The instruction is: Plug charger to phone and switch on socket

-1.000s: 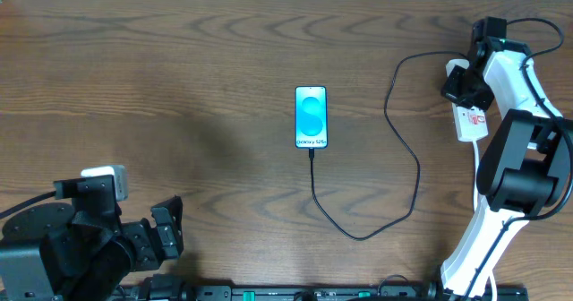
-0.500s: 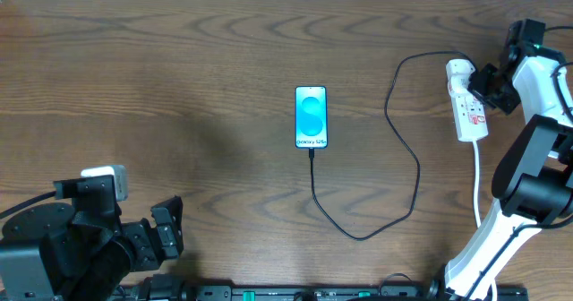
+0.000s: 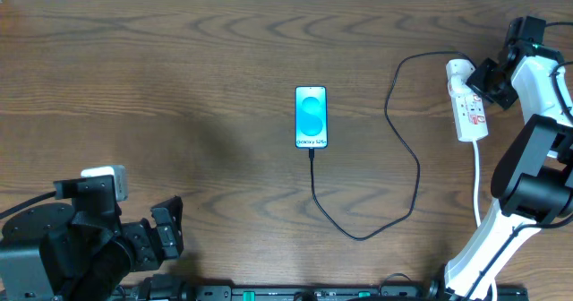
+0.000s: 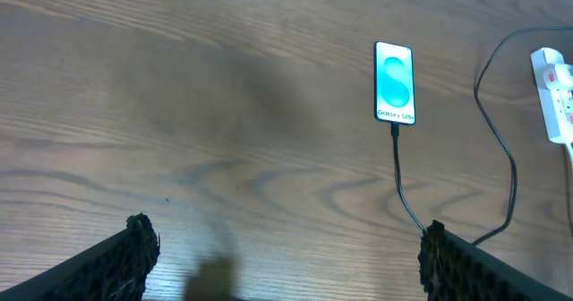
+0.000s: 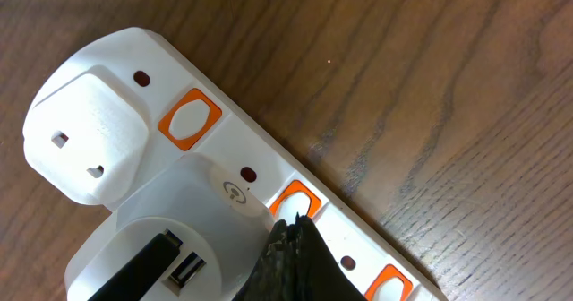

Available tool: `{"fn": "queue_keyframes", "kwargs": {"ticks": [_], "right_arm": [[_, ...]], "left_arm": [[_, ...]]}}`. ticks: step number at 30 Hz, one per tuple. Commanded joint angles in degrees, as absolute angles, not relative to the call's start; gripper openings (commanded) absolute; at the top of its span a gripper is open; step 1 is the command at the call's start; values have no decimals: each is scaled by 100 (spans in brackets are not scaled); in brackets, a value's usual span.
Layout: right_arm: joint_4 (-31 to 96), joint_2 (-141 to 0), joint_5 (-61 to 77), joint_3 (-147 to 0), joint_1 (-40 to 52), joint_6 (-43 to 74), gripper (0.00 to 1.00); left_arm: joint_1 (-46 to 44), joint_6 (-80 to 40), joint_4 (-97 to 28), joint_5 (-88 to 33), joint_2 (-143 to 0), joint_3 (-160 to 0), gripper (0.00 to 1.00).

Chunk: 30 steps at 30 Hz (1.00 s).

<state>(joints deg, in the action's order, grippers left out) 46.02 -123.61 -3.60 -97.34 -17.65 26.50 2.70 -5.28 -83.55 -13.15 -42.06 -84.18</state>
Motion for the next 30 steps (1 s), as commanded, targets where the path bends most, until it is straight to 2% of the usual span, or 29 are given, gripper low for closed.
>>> {"fn": "queue_keyframes", "kwargs": {"ticks": [1, 30], "right_arm": [[4576, -12300, -351, -9769, -1752, 2633, 1], [4344, -12693, -161, -9653, -1601, 2456, 1]], "left_arm": [[294, -473, -8353, -1256, -4182, -8466, 94], [294, -473, -8353, -1256, -4182, -8466, 94]]}}
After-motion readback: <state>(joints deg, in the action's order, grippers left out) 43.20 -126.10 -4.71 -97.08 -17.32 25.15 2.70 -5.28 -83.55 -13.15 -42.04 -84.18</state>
